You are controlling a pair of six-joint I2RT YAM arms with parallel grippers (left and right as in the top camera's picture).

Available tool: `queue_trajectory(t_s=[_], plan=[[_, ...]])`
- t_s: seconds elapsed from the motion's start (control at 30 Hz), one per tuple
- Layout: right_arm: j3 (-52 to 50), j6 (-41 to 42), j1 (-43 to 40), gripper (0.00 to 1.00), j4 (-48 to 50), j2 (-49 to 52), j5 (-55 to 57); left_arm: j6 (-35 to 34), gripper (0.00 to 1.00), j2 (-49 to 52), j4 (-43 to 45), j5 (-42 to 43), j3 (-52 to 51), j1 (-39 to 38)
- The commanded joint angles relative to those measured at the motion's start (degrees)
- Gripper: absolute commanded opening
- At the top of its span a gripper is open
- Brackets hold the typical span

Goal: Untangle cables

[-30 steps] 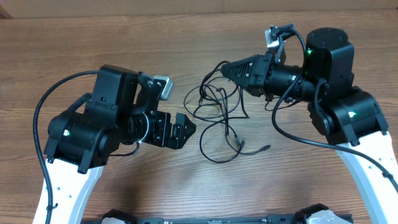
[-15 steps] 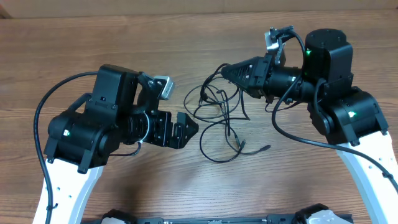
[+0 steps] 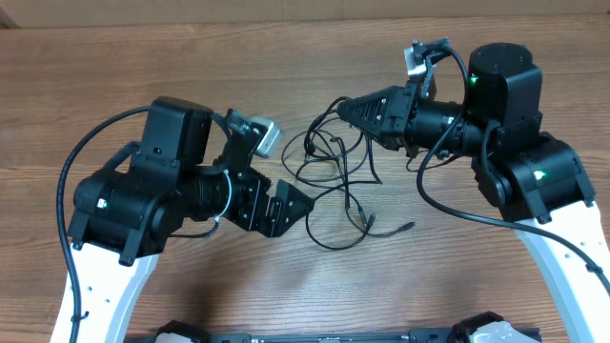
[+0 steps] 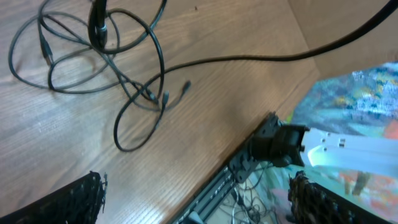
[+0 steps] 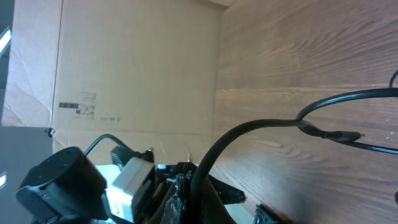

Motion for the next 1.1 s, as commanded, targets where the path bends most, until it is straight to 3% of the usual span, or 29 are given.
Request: queue_trajectory(t_s=[0.0, 0.27, 1.07], plan=[[0.81, 0.81, 0.28, 0.04, 0.52, -0.39, -2.86, 4.11, 0.96, -0.09, -0.87, 1.46, 0.37, -0.42], [0.81, 0.79, 0.28, 0.04, 0.39, -0.39, -2.86, 8.20, 0.96, -0.09, 0.02, 1.62, 0.37, -0.44], [0.81, 1.05, 0.28, 0.04, 5.09, -0.42, -2.58, 8.04, 1.00, 0.20, -0.83, -1.88, 0.37, -0.42]])
